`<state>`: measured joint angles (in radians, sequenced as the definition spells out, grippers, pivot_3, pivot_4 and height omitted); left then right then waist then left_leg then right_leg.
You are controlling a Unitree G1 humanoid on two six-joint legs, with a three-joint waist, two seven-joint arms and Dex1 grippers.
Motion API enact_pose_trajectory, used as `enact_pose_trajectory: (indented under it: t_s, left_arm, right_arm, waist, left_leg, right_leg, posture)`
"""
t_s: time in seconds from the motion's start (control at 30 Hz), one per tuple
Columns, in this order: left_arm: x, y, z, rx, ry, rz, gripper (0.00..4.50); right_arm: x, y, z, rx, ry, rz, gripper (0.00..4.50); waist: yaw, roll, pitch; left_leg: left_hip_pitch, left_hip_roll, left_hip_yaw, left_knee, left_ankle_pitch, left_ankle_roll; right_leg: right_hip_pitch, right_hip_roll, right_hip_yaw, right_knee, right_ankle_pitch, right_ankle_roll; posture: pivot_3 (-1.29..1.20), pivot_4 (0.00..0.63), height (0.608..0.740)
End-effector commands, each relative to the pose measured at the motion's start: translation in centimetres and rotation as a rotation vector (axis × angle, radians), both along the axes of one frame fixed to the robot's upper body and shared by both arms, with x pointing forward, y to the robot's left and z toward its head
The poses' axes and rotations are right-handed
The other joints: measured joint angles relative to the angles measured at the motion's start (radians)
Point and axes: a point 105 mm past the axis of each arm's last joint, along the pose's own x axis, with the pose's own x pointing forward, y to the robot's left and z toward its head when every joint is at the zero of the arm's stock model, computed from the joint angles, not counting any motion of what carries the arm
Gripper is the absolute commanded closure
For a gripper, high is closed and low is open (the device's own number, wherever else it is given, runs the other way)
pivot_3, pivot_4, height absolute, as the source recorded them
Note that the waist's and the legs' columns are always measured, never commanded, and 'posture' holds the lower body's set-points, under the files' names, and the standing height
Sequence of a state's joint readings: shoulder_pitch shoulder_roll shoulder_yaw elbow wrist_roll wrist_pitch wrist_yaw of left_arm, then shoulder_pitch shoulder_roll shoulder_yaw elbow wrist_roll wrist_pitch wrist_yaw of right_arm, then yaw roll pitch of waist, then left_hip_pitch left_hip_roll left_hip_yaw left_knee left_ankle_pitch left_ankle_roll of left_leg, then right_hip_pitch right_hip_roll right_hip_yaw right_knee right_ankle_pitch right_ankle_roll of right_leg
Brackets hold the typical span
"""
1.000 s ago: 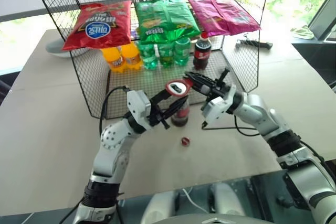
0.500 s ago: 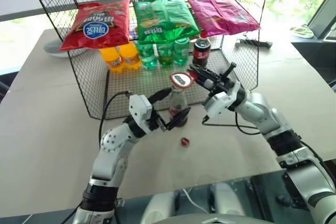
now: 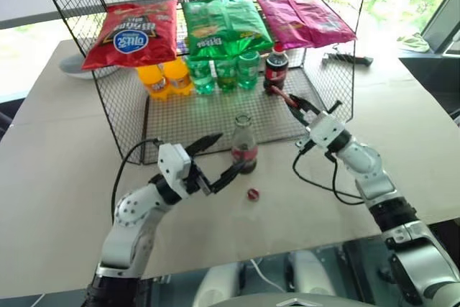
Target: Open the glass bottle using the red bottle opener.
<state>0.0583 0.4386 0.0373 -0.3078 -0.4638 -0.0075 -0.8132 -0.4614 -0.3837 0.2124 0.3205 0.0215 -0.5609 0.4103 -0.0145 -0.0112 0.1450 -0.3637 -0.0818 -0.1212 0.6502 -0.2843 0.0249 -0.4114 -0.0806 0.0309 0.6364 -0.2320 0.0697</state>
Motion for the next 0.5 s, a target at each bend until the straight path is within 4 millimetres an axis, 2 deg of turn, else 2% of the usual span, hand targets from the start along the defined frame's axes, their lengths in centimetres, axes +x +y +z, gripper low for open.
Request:
enact_pose_trajectory:
  t_s: [0.03, 0.13, 0.23, 0.33, 0.43, 0.5]
  left_arm:
    - [-1.4, 1.3, 0.6, 0.013, -0.018, 0.023, 0.07]
    - [-1.9, 2.7, 0.0, 0.033, 0.016, 0.069, 0.07]
    - [-2.6, 3.5, -0.6, 0.041, 0.046, 0.094, 0.07]
    - [-3.0, 4.0, -1.1, 0.033, 0.075, 0.113, 0.07]
    - [-3.2, 5.1, -2.3, 0.056, 0.122, 0.189, 0.07]
    - [-3.2, 5.8, -2.8, 0.069, 0.142, 0.224, 0.07]
  right_arm:
    - [-0.8, -0.6, -0.2, 0.209, 0.291, 0.107, 4.50]
    - [-3.1, 0.0, -2.1, 0.265, 0.600, 0.249, 4.50]
    - [-4.6, -0.6, -3.6, 0.266, 0.802, 0.280, 4.50]
    - [-5.5, -1.2, -4.7, 0.169, 0.844, 0.270, 4.50]
    - [-6.9, -1.5, -5.9, 0.176, 1.008, 0.306, 4.50]
    - [-7.3, -1.8, -6.2, 0.183, 1.039, 0.298, 4.50]
  waist:
    - [0.000, 0.000, 0.000]
    - [0.003, 0.001, 0.000]
    - [0.005, 0.001, 0.001]
    - [0.006, 0.001, 0.000]
    - [0.007, 0.001, 0.000]
    - [0.008, 0.001, 0.000]
  left_leg:
    - [0.000, 0.000, 0.000, 0.000, 0.000, 0.000]
    - [0.000, 0.001, 0.000, -0.001, -0.001, 0.001]
    - [-0.001, 0.001, 0.000, -0.001, -0.002, 0.003]
    - [-0.001, 0.000, 0.000, -0.001, -0.005, 0.007]
    - [-0.001, 0.000, -0.001, -0.001, -0.005, 0.007]
    - [-0.002, 0.000, -0.001, -0.001, -0.005, 0.007]
  right_leg:
    - [0.000, 0.000, 0.000, 0.000, 0.000, 0.000]
    - [0.000, 0.000, 0.000, -0.002, 0.000, 0.000]
    - [0.000, -0.002, -0.001, -0.003, 0.000, 0.000]
    - [0.000, -0.006, -0.002, -0.004, 0.000, 0.000]
    - [0.001, -0.005, -0.003, -0.005, 0.000, 0.000]
    - [0.001, -0.006, -0.003, -0.005, 0.000, 0.000]
  posture:
    - [0.00, 0.150, 0.740]
    - [0.00, 0.150, 0.740]
    - [0.00, 0.150, 0.740]
    - [0.00, 0.150, 0.740]
    - [0.00, 0.150, 0.740]
    - [0.00, 0.150, 0.740]
